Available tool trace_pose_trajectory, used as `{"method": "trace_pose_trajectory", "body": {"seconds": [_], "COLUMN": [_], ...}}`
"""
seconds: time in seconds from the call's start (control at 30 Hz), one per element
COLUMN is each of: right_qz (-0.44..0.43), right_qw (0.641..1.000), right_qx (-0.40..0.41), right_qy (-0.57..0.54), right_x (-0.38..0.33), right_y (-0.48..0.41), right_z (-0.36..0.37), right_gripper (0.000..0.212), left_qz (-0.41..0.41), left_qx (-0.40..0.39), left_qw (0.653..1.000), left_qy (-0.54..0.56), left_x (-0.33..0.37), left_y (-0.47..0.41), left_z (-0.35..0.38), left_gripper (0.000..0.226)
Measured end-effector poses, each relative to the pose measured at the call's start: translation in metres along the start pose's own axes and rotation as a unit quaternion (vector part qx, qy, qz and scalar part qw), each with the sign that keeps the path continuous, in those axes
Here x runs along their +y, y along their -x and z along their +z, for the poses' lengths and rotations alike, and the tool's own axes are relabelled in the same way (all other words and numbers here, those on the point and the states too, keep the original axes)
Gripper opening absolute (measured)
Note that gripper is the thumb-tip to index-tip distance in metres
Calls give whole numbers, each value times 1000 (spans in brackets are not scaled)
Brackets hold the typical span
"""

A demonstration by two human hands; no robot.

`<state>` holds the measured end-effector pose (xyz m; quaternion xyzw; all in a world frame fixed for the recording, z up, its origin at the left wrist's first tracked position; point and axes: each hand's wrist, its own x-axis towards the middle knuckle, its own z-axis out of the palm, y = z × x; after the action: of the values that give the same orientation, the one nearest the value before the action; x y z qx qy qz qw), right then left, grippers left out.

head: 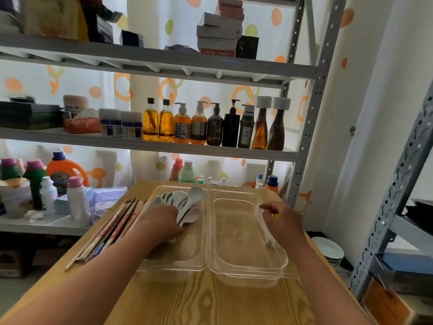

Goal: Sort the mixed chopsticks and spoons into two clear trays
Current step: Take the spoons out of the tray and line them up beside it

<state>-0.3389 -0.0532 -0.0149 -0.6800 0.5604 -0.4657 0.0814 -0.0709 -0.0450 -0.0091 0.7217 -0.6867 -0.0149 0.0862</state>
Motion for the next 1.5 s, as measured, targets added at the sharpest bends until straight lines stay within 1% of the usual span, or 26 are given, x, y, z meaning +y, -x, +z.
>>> {"method": "trace_pose_trajectory", "body": {"seconds": [0.2, 0.27, 0.33, 0.43, 0.5, 0.6, 0.7, 0.8, 0.93, 1.07, 1.17, 1.23, 1.33, 1.43, 1.5], "right_qz": [-3, 2, 21, 75, 96, 114, 131, 147, 190, 197, 191, 195, 188, 177, 184], "right_qw": [999, 998, 994, 975, 963, 945, 933, 940, 936, 946, 952, 952, 963, 972, 971], "right_qx": [-34, -54, -83, -120, -126, -118, -89, -50, -22, 16, 44, 68, 108, 138, 147], "right_qy": [-8, -28, -75, -172, -220, -283, -323, -304, -294, -257, -236, -226, -162, -75, -30], "right_x": [-15, -23, -31, -44, -53, -64, -68, -65, -53, -42, -33, -21, 3, 33, 55], "right_y": [3, 5, 7, 10, 12, 12, 12, 11, 11, 7, 4, -1, -10, -13, -11], "right_z": [9, 13, 18, 23, 27, 31, 32, 32, 30, 25, 15, 5, -6, -8, -5], "right_gripper": [20, 20, 22, 22, 21, 21, 21, 21, 23, 32, 31, 27, 24, 26, 27], "left_qz": [-22, -28, -31, -11, 17, 61, 109, 155, 216, 250, 259, 232, 146, 65, 48], "left_qx": [-15, 5, 36, 78, 106, 171, 207, 221, 238, 222, 223, 232, 228, 176, 144], "left_qw": [984, 974, 965, 965, 965, 960, 959, 956, 944, 937, 934, 937, 947, 957, 962], "left_qy": [173, 224, 259, 249, 240, 214, 158, 111, 78, 98, 108, 119, 174, 223, 228], "left_x": [0, 4, 9, 22, 35, 55, 72, 83, 95, 99, 95, 86, 69, 53, 46], "left_y": [-3, 1, 6, 13, 19, 30, 35, 37, 36, 30, 25, 17, -1, -16, -20], "left_z": [-15, -23, -32, -40, -39, -33, -23, -14, -5, 5, 6, 4, 5, 13, 22], "left_gripper": [24, 22, 23, 23, 22, 24, 26, 28, 28, 32, 39, 38, 30, 23, 18]}}
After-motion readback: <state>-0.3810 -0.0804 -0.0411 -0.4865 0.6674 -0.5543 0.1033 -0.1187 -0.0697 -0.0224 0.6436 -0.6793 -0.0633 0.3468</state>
